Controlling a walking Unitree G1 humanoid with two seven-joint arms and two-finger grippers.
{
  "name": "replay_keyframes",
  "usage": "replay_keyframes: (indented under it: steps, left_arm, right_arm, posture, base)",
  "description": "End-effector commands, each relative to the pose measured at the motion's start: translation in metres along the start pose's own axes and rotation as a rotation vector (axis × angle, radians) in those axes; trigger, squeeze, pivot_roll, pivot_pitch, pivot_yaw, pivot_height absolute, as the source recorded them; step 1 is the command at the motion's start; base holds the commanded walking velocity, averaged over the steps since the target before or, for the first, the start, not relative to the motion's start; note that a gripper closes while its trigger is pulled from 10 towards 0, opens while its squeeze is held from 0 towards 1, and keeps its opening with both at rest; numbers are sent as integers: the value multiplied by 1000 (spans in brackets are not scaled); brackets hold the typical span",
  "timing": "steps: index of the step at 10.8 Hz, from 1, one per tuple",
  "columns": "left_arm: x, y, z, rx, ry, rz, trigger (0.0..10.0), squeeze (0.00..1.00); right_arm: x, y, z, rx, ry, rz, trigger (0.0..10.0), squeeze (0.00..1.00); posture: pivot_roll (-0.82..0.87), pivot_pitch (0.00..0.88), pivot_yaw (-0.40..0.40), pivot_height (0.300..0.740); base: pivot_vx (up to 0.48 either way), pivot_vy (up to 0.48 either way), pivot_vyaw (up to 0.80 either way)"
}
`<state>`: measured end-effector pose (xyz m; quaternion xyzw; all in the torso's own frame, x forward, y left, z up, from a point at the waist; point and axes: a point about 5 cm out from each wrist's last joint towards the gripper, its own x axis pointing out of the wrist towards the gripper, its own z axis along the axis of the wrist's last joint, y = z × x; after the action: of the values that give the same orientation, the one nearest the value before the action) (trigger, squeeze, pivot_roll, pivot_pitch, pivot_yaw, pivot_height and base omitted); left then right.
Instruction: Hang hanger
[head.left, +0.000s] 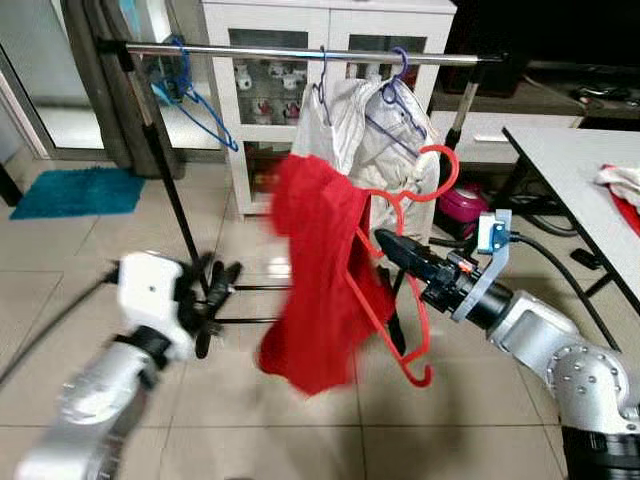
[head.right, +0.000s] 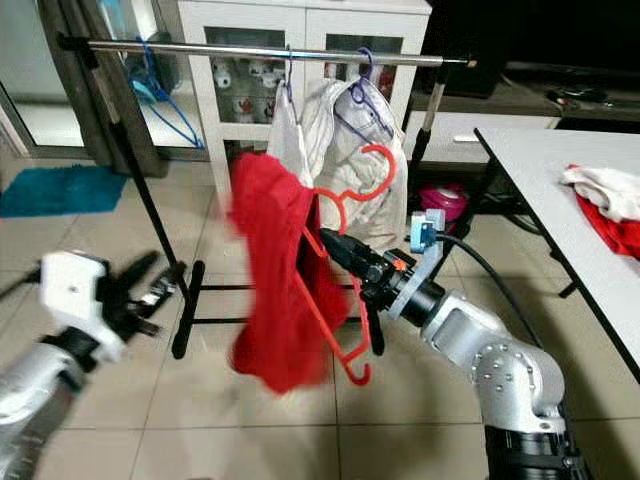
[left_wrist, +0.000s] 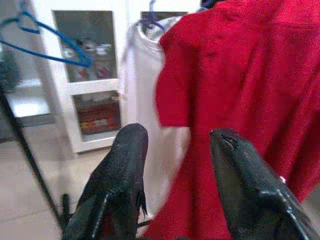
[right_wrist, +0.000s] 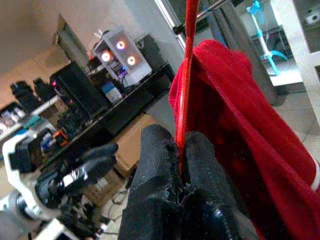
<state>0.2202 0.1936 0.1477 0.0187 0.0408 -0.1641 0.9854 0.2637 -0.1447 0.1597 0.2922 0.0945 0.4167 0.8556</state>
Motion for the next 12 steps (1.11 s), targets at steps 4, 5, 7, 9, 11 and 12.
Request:
replay_keyframes:
  steps: [4, 5, 7, 9, 11, 12]
  left_arm:
    - [-3, 47, 36, 152, -57, -95, 10000, 1000]
    - [-2, 54, 48, 187, -72, -122, 10000, 1000]
    - [-1, 66, 73, 204, -123, -191, 10000, 1000]
    - [0, 65, 88, 223, -84, -397, 10000, 1000]
    - [-2, 81, 87, 251, 7, -452, 10000, 1000]
    - [-4, 92, 84, 300, 68, -462, 10000, 1000]
  right_arm:
    - [1, 6, 21, -181, 40, 164, 10000, 0]
    - [1, 6, 25, -229, 71, 191, 10000, 0]
    - [-1, 8, 31, -348, 144, 237, 10000, 0]
    - [1, 11, 38, -467, 203, 279, 10000, 0]
    - [1, 19, 42, -494, 217, 366, 10000, 0]
    - [-1, 24, 44, -490, 229, 423, 10000, 0]
  posture:
    - [-16, 0, -27, 740]
    - [-17, 0, -25, 740]
    - [-17, 0, -20, 740]
    - [-21, 0, -14, 740]
    - [-24, 0, -10, 740]
    - [-24, 0, -10, 740]
  base:
    - [0, 0, 0]
    - [0, 0, 0]
    - [0, 0, 0]
    - [0, 0, 0]
    - [0, 0, 0]
    - [0, 0, 0]
